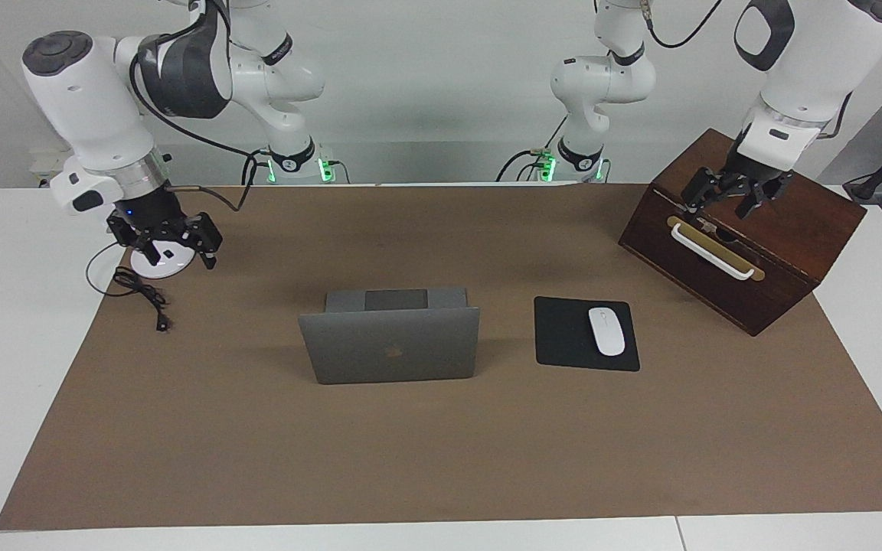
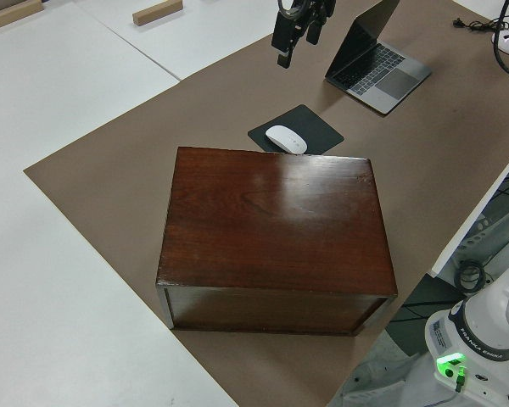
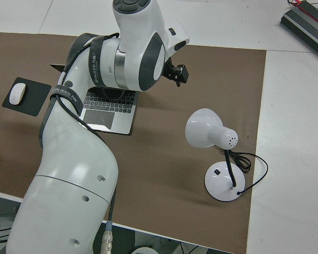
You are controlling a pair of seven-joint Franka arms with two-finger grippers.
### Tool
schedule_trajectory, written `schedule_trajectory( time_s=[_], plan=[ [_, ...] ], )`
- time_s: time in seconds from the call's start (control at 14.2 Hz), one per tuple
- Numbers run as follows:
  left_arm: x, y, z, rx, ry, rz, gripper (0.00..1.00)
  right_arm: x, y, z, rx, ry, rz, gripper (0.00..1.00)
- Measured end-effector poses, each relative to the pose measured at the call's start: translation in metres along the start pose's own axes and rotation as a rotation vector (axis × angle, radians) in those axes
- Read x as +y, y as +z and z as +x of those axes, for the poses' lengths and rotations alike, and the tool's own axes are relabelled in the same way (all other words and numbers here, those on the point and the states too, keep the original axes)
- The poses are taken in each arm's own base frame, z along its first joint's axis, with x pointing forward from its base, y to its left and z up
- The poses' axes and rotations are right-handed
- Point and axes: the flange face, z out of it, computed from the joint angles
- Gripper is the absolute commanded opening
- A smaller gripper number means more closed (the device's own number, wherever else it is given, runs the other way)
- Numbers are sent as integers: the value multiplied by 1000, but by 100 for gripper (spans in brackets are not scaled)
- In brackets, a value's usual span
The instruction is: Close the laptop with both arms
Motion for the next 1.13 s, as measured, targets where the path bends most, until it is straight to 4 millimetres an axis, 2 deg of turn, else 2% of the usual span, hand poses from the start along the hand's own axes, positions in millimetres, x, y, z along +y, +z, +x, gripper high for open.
schedule_trajectory(
  time_s=[1.06, 1.13],
  plan=[
    [0, -1, -1, 1, -4, -1, 100, 3, 0, 0, 3, 4, 0, 100],
    [-1, -2, -1, 2, -5, -1, 96, 3, 0, 0, 3, 6, 0, 100]
  ],
)
